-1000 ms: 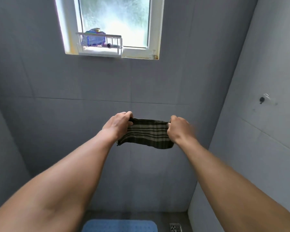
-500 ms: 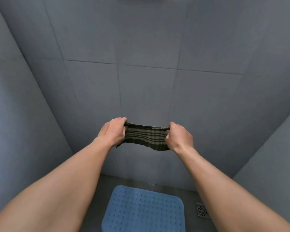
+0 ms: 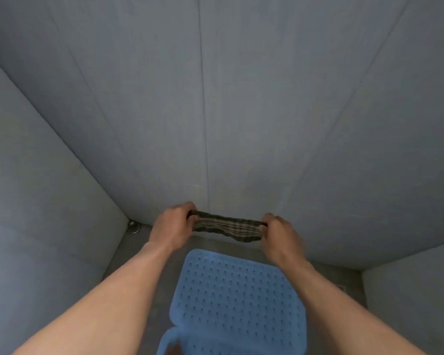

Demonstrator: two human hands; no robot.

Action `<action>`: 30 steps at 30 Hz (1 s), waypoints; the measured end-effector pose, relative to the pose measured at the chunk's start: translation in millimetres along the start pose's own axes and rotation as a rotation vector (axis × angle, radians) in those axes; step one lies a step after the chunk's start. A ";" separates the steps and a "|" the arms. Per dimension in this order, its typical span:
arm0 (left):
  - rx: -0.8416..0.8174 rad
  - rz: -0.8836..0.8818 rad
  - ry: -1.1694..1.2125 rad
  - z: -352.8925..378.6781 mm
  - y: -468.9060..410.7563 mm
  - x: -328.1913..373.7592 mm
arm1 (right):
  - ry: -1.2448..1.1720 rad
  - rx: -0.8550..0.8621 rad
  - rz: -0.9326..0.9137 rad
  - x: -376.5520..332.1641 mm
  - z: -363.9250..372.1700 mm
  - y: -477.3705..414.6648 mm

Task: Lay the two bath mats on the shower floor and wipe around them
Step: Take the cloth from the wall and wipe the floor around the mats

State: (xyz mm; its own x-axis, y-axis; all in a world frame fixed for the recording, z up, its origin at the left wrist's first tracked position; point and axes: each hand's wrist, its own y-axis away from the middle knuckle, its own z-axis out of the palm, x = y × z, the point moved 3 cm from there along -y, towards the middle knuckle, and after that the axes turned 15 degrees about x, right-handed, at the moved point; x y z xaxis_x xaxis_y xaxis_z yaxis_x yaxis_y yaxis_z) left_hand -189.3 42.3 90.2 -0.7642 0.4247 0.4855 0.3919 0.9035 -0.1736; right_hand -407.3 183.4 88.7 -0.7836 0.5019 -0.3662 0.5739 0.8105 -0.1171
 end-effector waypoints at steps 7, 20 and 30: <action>-0.105 -0.043 0.131 108.3 -30.0 -69.6 | -0.040 -0.070 0.150 22.6 111.5 -14.9; -0.121 -0.221 0.180 336.0 -64.3 -210.6 | -0.098 -0.034 0.222 91.1 383.7 -36.2; -0.059 -0.385 0.275 511.5 -36.0 -332.2 | -0.157 -0.064 0.194 154.7 589.9 -49.3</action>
State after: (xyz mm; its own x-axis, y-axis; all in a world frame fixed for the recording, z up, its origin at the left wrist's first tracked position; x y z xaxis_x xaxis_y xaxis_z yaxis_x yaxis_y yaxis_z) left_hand -211.6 -101.9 -503.1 -0.6985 0.0217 0.7152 0.1418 0.9839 0.1087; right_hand -416.5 43.0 -506.7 -0.6104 0.6010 -0.5159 0.6898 0.7235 0.0267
